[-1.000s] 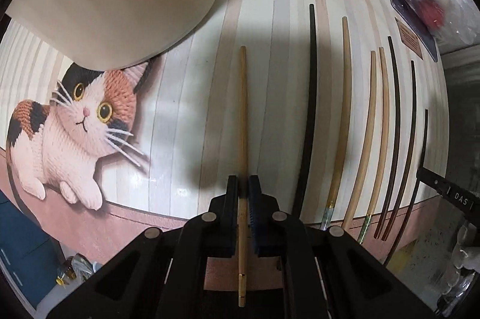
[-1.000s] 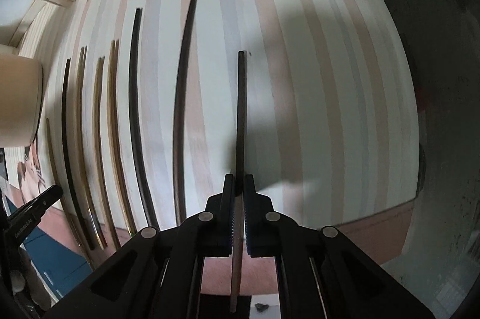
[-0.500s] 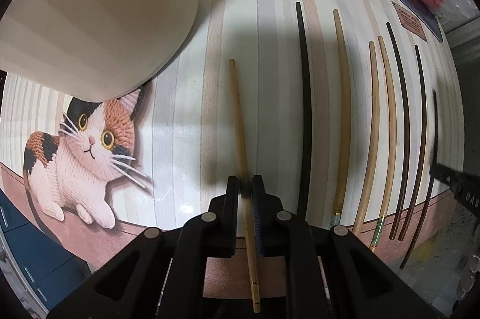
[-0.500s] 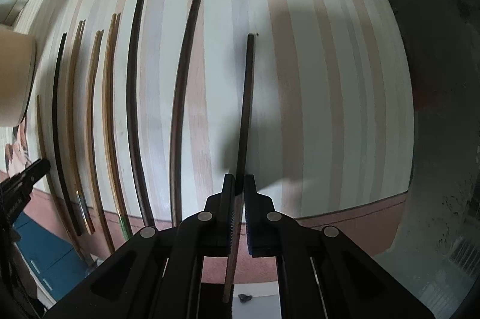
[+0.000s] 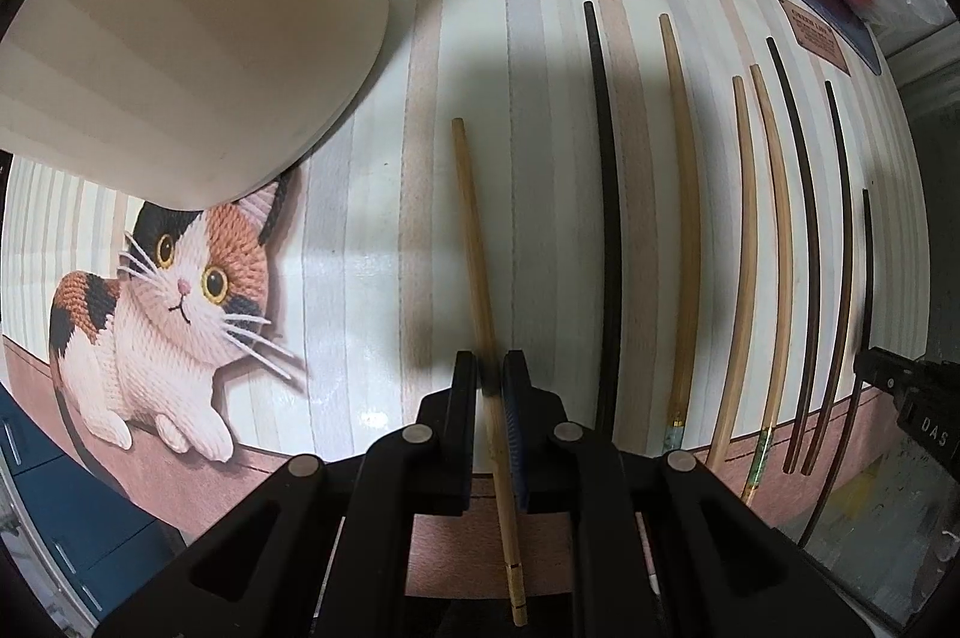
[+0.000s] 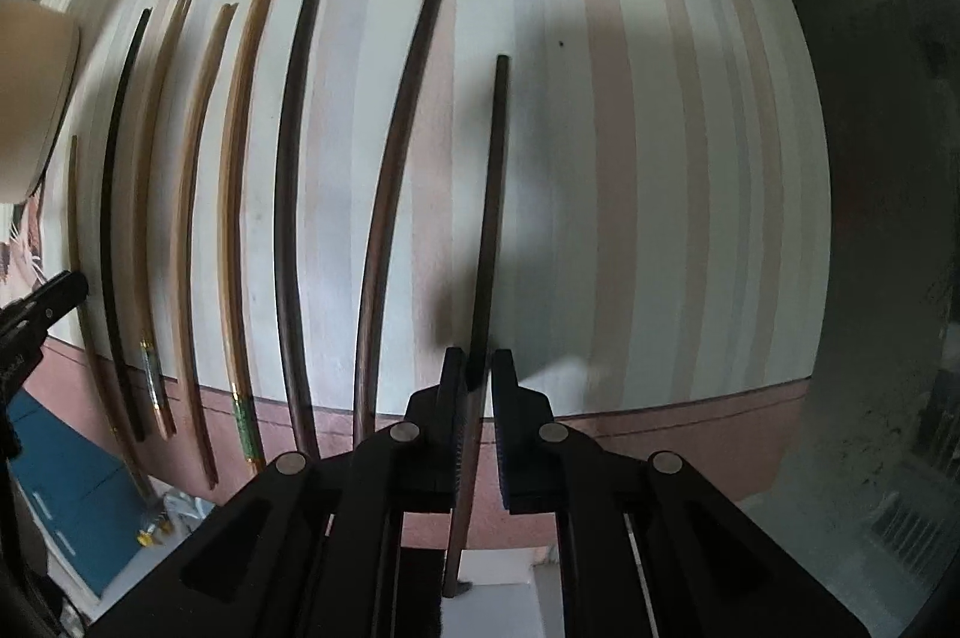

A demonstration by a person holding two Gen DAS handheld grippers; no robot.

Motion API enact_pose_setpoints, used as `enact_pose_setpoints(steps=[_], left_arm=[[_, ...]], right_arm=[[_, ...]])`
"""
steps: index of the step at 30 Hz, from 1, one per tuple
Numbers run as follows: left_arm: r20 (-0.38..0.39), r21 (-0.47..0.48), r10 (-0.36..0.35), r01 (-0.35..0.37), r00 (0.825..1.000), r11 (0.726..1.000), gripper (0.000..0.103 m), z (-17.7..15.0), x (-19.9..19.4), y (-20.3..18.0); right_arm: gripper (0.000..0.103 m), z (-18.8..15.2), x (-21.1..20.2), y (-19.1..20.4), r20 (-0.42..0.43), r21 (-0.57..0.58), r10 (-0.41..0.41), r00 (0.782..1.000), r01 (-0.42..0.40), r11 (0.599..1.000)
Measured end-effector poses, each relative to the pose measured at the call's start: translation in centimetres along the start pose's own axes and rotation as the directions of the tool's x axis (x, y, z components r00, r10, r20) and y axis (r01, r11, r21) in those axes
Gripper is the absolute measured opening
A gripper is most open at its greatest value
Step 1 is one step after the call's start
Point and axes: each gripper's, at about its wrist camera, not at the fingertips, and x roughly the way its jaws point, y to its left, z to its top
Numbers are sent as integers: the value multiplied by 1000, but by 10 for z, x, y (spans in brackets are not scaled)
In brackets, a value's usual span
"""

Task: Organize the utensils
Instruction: 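Grasp a dark brown chopstick with the right tool while the left grasps a light one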

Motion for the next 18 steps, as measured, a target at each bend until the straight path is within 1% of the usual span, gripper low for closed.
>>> enact_pose_setpoints(steps=[2, 5, 6, 9, 12, 18], left_arm=[[-6, -3, 0, 0, 1000, 1000, 9, 1, 0, 0], [-11, -2, -2, 2, 1000, 1000, 9, 2, 0, 1], [-10, 4, 1, -1, 1000, 1000, 6, 2, 1, 1], [7, 29, 21, -21, 1000, 999, 5, 1, 0, -3], [23, 18, 26, -27, 999, 999, 5, 0, 0, -5], [37, -4, 20, -20, 999, 1000, 4, 0, -1, -3]], right_arm=[[9, 0, -1, 3, 2, 6, 2, 1000, -2, 1000], [7, -2, 0, 7, 28, 6, -4, 1000, 4, 1000], [7, -1, -1, 10, 31, 7, -6, 1000, 6, 1000], [7, 3, -1, 19, 30, -12, -21, 999, 21, 1000], [8, 4, -2, 22, 21, -33, -27, 999, 27, 999], [8, 16, -3, 20, 21, -23, -19, 1000, 19, 1000]])
